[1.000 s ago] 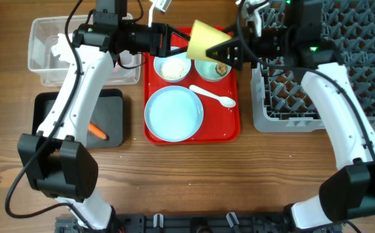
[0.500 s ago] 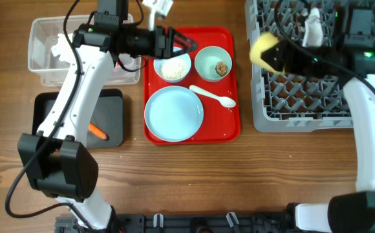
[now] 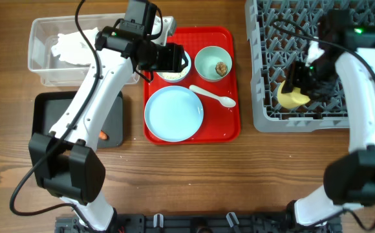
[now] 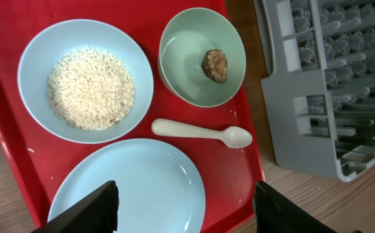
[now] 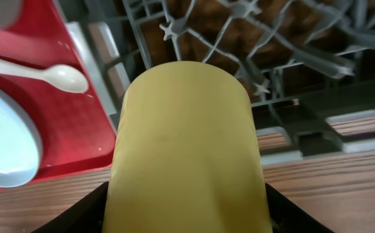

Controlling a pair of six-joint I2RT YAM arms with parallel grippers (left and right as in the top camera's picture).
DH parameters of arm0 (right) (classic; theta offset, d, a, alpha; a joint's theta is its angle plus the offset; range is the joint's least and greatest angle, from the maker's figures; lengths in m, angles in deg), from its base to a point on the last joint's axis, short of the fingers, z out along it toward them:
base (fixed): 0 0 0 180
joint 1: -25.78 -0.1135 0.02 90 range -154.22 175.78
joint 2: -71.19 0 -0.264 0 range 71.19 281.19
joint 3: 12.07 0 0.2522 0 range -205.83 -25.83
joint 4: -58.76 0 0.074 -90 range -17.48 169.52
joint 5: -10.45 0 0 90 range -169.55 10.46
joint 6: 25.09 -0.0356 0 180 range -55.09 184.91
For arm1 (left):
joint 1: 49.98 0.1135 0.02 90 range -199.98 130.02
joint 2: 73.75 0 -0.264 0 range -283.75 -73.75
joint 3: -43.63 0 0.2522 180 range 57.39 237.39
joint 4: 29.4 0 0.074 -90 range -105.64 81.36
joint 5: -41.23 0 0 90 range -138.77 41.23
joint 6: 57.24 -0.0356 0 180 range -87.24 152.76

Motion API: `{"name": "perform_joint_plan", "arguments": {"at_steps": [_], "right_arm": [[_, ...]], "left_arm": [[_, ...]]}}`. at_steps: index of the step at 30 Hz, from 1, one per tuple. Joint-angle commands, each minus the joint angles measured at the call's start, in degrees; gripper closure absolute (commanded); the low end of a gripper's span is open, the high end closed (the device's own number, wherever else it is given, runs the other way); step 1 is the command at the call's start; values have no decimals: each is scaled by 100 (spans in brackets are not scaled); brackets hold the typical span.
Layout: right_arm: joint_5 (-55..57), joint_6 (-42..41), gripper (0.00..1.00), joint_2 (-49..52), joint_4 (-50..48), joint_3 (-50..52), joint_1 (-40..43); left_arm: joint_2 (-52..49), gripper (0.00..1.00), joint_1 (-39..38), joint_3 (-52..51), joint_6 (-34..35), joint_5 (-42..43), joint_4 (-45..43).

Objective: Sort waste into correct bins and load items into the dishwasher rack

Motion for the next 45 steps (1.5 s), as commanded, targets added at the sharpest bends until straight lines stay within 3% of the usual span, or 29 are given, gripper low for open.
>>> {"name": "perform_joint_plan", "arguments": {"at_steps": [1,3,7,10,13,17,19,23,28,29,30,32,37,42,45], "right_arm": [[24,-63,42,433,24,166,-63],[9,-57,36,496,-144,380,-63],[9,-72,6,496,-463,570,-61],[-136,-66,2,494,-721,557,-61],[-1370,247,7,439,-977,83,-140],[-1394,396,7,-50,-1176,-780,-673],[-1397,409,6,-205,-1447,-804,-1137],[-1392,367,7,-46,-1585,-699,-1836],[-1014,131,7,13,-1679,-393,-1860],[-1008,72,9,13,-1692,-391,-1834],[-1099,72,9,44,-1692,-378,-1886],[-1213,-63,11,229,-1742,-372,-2166],[-1276,-1167,22,1335,-1775,-367,-2719],[-1628,-1307,32,2328,-1843,-365,-3110],[-1624,-1351,36,2756,-1945,-365,-3285]], "left_arm": [[42,34,-15,48,-28,-142,28],[42,34,-15,48,-28,-142,26],[42,33,-15,48,-28,-142,28],[42,33,-17,48,-28,-142,46],[42,33,-17,48,-28,-142,46],[42,36,-15,48,-31,-402,319],[42,29,15,48,173,-809,691],[42,28,13,-66,597,-848,1290],[42,29,-702,-1025,612,-831,896],[42,34,-922,-1226,664,-852,649],[42,36,-999,-1276,1091,-1137,575],[103,38,-798,-1276,1788,-1622,570],[280,46,404,-1276,2586,-1576,614],[280,58,1154,-1276,2896,-1572,568],[280,57,1303,-1276,2889,-1574,619]]}}
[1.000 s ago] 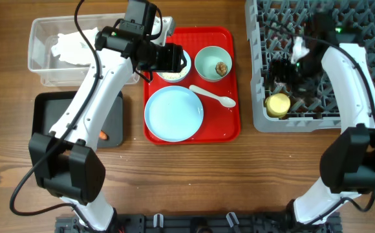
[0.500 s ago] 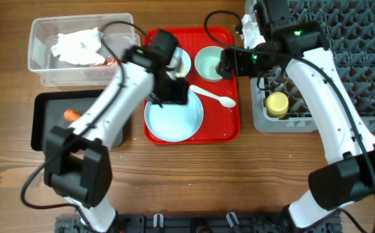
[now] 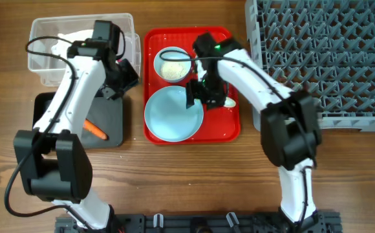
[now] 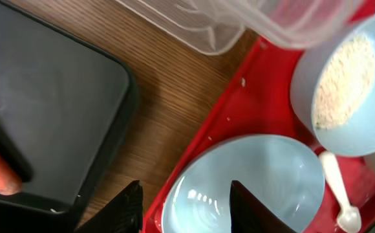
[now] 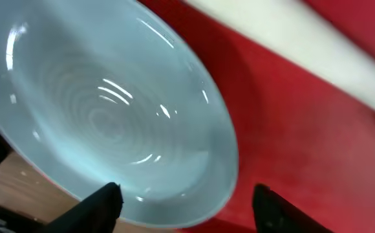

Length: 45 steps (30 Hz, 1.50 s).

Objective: Sort waste into correct bins and load items into the dishwasher rack

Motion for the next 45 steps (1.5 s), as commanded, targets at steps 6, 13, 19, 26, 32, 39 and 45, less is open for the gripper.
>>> {"name": "perform_joint_plan", "arguments": {"at_steps": [6,13,19,26,32,39,45], "right_arm": [[-52,-282,81,610,-157,44,-164],[-96,-118,96,501,13,26,-164],[636,229,96,-1239,125,26,-144],[3508,39,96,-3250,205,26,466],[6435,531,95,-3333,-1543,26,1810],[6767,691,96,-2704,-2664,28,3344],[6793,682,96,-1893,-2640,31,3755]], "left_arm": [[155,55,114,-33,162,-55,46],[155,36,114,-33,157,-57,48],[155,17,114,-33,157,-57,48],[153,0,114,-33,160,-57,44],[153,0,114,-33,160,-57,44],[153,0,114,-33,160,-57,44],[153,0,114,-33,160,-57,44]]}}
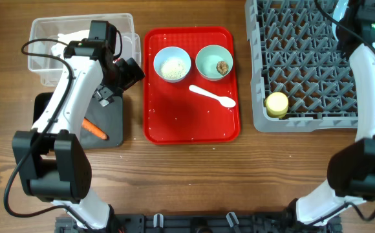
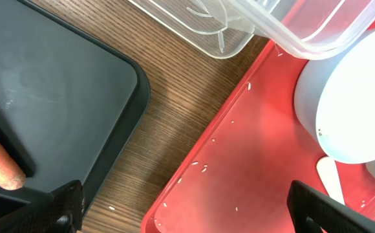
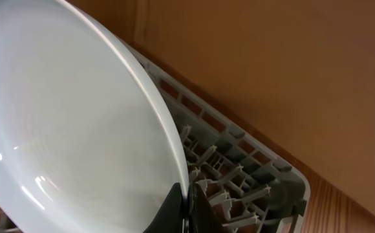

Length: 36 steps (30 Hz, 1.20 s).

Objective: Sort waste into correct bins and load items into the dishwasher rack

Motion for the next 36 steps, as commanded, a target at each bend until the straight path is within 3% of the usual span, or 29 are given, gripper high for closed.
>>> {"name": "perform_joint_plan", "arguments": {"at_steps": [1,11,12,13,14,15,16,23,24,25,28,33,36], "right_arm": [[22,9,96,496,7,-44,-13],[-1325,-197,92,1043,-31,-42,-42],[-1388,-195,85,1040,-37,-44,-42],[-1462,-177,66,1038,-39,-44,-42],[-1541,-151,31,1038,-24,-44,-42],[-1587,-149,7,1036,2,-44,-42],[-1631,-142,0,1008,46,-50,-46],[-2920,164,0,-647,131,-208,-127],[-3405,170,0,-907,133,-208,-127],[-4592,175,3,-1185,81,-208,-136],[-6043,160,11,-955,184,-197,-706],[-6111,170,11,57,872,-197,-2214],[-6113,1093,16,527,1945,-184,-2723]], "left_arm": [[146,0,20,-31,9,-57,2],[146,0,20,-31,9,-57,2],[146,0,20,-31,9,-57,2],[146,0,20,-31,9,-57,2],[146,0,20,-31,9,-57,2],[146,0,20,-31,9,-57,2],[146,0,20,-31,9,-57,2],[146,0,20,-31,9,-57,2],[146,0,20,-31,9,-57,2],[146,0,20,-31,9,-57,4],[146,0,20,-31,9,-57,2],[146,0,20,-31,9,-57,2],[146,0,20,-31,9,-57,2]]}}
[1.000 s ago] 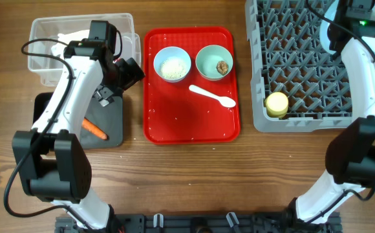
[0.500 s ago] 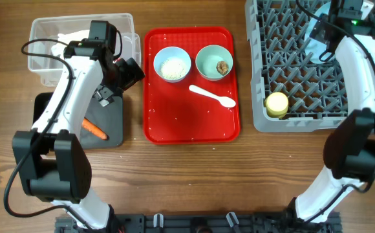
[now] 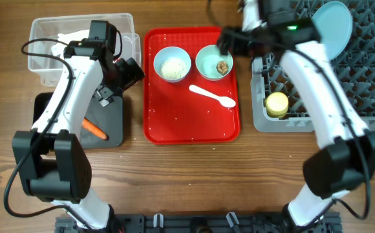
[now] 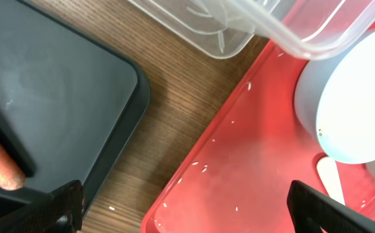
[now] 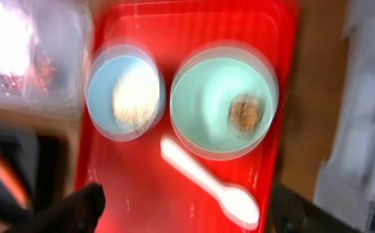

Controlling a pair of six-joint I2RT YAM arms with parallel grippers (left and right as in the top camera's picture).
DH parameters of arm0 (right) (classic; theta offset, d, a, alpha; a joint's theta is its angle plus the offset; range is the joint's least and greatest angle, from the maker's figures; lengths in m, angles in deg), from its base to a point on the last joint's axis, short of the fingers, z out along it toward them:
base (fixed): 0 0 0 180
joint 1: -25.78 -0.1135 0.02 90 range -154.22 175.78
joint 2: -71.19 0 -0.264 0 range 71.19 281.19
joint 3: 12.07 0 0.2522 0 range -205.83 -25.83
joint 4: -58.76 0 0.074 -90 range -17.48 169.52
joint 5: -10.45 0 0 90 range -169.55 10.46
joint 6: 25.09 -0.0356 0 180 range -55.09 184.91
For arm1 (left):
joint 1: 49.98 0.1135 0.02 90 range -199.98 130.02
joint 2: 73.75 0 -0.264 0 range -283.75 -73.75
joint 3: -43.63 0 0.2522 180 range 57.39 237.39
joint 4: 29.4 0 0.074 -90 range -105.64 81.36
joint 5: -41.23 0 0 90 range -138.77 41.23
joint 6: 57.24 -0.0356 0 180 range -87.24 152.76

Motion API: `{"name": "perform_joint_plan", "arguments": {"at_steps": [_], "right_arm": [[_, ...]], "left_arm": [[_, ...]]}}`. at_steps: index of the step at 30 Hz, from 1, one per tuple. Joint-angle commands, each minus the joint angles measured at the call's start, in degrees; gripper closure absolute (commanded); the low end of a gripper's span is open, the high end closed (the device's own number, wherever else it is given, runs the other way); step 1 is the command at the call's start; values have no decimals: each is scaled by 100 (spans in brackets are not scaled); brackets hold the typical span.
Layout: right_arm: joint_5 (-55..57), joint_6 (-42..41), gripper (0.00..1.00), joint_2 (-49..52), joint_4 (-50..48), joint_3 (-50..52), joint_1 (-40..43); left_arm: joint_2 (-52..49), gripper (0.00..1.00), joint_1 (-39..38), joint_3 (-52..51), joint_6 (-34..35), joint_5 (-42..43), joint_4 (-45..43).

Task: Sort waste into correct bins and load items into the dishwasher rack
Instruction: 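Grasp the white spoon on the red tray with the right gripper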

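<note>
On the red tray (image 3: 191, 123) sit a blue bowl of rice (image 3: 172, 65), a green bowl (image 3: 213, 63) holding a brown lump, and a white spoon (image 3: 212, 96). My right gripper (image 3: 230, 40) hovers open over the green bowl (image 5: 223, 107); that wrist view is blurred. A light blue plate (image 3: 333, 22) stands on edge in the grey rack (image 3: 368, 65). A yellow cup (image 3: 277, 103) lies in the rack's near left corner. My left gripper (image 4: 187, 217) is open over the tray's left rim, beside the blue bowl (image 4: 349, 110).
A clear bin (image 3: 77, 45) with white paper stands at the back left. In front of it, a black tray (image 3: 58, 116) holds a carrot piece (image 3: 94, 129). Rice grains are scattered on the red tray (image 4: 252, 168).
My right gripper held the plate over the rack's far right; now the plate stands in the rack and the gripper is open over the green bowl. My left arm has not moved.
First my right gripper held the yellow cup in the rack while the left hovered over the rice bowl. Then the right was at the plate on the tray and the left by the bins. Later the plate was over the rack, where it now stands.
</note>
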Motion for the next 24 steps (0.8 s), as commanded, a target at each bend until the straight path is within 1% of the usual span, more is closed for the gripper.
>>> {"name": "perform_joint_plan", "arguments": {"at_steps": [1,2,3,5,7,8,10,13,17,21,24], "right_arm": [[-90,1558,20,293,612,13,-354],[17,2186,21,315,732,114,-490],[208,2490,22,330,726,234,-573],[492,2688,25,334,439,710,-632],[450,2944,28,341,136,1211,-627],[455,3001,30,341,-63,1451,-627],[452,3064,37,341,-686,2055,-627],[476,3069,37,345,-1687,2715,-627],[472,3040,37,348,-2605,3158,-627],[448,3034,41,348,-3165,3442,-627],[452,2892,49,356,-3318,3611,-627]], "left_arm": [[144,0,20,-31,9,-57,0],[144,0,20,-31,9,-57,2],[144,0,20,-31,9,-57,0],[144,0,20,-31,9,-57,0],[144,0,20,-31,9,-57,0],[144,0,20,-31,9,-57,2],[144,0,20,-31,9,-57,0],[144,0,20,-31,9,-57,0],[144,0,20,-31,9,-57,0],[144,0,20,-31,9,-57,0],[144,0,20,-31,9,-57,0]]}}
